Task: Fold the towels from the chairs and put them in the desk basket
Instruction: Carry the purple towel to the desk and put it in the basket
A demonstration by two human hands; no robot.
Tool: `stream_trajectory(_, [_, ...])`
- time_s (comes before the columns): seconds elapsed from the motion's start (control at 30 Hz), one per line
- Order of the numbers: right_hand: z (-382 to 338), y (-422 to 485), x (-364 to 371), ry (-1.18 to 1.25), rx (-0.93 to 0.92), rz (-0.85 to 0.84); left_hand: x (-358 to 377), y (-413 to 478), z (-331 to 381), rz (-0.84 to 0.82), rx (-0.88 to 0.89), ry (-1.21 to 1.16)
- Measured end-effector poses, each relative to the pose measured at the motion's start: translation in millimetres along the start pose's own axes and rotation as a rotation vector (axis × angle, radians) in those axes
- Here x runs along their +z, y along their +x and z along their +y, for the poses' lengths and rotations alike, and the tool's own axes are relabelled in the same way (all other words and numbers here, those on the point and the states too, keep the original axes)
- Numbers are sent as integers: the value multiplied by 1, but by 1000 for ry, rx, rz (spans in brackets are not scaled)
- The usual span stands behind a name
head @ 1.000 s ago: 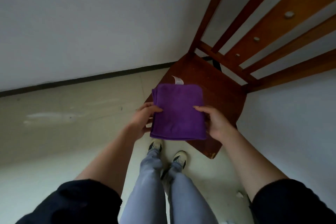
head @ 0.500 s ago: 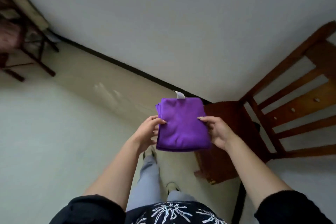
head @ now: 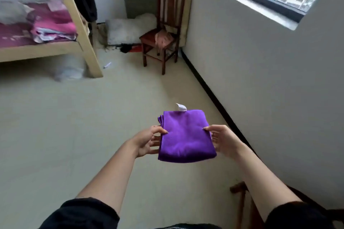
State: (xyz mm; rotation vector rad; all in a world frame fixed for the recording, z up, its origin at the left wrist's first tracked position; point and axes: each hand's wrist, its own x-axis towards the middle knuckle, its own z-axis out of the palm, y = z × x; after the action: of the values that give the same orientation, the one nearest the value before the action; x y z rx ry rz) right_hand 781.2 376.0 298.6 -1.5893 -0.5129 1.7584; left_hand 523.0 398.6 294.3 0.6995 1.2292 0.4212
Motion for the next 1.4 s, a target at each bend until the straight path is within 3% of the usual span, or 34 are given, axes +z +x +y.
stream_trajectory(0.6, [-8,56,550,-479,-32,-449,-444,-200,-10,570,218,-363])
stream_trajectory(1.2, [-14,147,1039,-811,-16,-874,-816,-282,21,1028,357,-761])
stream_trajectory(1.4, [30,159,1188,-870,15,-928,-933,-313,-1,1109,367,-948])
